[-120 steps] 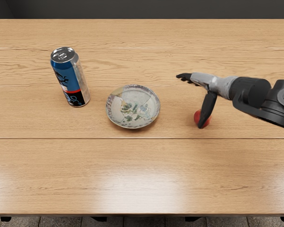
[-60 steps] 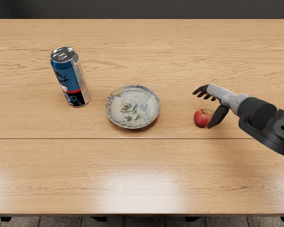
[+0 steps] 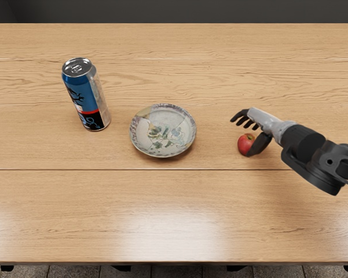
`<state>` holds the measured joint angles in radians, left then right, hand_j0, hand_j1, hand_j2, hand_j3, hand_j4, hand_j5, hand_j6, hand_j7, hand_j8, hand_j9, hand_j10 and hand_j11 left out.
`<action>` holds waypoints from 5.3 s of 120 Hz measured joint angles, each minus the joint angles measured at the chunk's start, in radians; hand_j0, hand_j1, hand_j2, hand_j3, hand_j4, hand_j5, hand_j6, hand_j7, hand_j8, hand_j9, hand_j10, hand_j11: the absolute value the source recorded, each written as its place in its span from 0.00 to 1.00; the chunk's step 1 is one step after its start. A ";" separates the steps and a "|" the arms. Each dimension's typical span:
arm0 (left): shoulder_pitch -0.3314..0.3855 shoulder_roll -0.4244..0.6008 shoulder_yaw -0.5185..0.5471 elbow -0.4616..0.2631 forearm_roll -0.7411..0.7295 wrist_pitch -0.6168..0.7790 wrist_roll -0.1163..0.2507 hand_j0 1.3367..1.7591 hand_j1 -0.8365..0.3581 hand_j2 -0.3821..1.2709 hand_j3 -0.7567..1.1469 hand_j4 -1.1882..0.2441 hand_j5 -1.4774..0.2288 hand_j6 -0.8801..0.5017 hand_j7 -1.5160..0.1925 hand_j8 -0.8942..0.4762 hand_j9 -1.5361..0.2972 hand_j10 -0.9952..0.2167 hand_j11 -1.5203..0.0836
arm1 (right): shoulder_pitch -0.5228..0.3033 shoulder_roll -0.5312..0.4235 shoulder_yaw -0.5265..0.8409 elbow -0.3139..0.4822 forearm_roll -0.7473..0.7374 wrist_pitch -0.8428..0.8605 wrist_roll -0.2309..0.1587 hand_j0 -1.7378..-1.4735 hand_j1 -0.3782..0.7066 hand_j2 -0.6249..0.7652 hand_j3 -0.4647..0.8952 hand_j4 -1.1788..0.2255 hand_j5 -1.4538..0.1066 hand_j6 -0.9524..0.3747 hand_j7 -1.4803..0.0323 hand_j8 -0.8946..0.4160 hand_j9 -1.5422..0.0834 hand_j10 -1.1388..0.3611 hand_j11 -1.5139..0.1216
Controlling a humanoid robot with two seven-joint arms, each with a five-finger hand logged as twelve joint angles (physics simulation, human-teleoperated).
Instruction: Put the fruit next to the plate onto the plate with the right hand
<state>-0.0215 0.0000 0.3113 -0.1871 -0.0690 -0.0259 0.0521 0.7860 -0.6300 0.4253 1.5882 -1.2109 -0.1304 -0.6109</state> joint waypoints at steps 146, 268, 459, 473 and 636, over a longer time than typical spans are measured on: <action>0.000 0.000 0.000 0.000 0.000 0.000 0.000 0.76 0.76 0.26 0.40 0.67 0.69 0.47 0.71 0.48 0.67 0.63 0.76 | -0.048 0.029 -0.008 -0.046 -0.015 -0.045 0.000 0.31 0.55 0.41 0.34 0.48 0.52 0.39 0.55 0.35 0.55 0.43 0.53; 0.000 0.000 0.000 0.000 0.000 0.000 0.000 0.76 0.76 0.26 0.40 0.67 0.69 0.47 0.71 0.48 0.67 0.63 0.76 | 0.023 0.055 0.049 0.030 0.071 -0.035 0.000 0.30 0.57 0.55 0.34 0.44 0.45 0.38 0.48 0.33 0.48 0.38 0.46; 0.000 0.000 0.000 0.000 0.000 0.000 0.000 0.76 0.76 0.26 0.40 0.67 0.69 0.47 0.71 0.48 0.67 0.63 0.76 | 0.197 0.529 -0.030 -0.335 0.097 -0.026 0.000 0.31 0.57 0.55 0.34 0.43 0.44 0.39 0.48 0.34 0.48 0.37 0.46; 0.000 0.000 0.000 0.000 0.000 0.000 0.000 0.76 0.76 0.26 0.40 0.67 0.69 0.47 0.71 0.48 0.67 0.63 0.76 | 0.197 0.541 -0.039 -0.349 0.096 -0.026 0.000 0.31 0.57 0.56 0.34 0.43 0.44 0.39 0.48 0.34 0.48 0.37 0.46; 0.000 0.000 0.000 -0.002 0.000 0.000 0.000 0.76 0.76 0.26 0.40 0.67 0.69 0.47 0.71 0.48 0.67 0.63 0.76 | 0.030 -0.104 0.293 -0.182 0.885 0.626 0.000 0.30 0.07 0.44 0.34 0.81 0.90 0.69 0.94 0.65 0.91 0.73 0.89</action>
<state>-0.0215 0.0000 0.3114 -0.1895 -0.0690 -0.0261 0.0521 0.8165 -0.7340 0.7181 1.4064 -0.3264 0.4960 -0.6109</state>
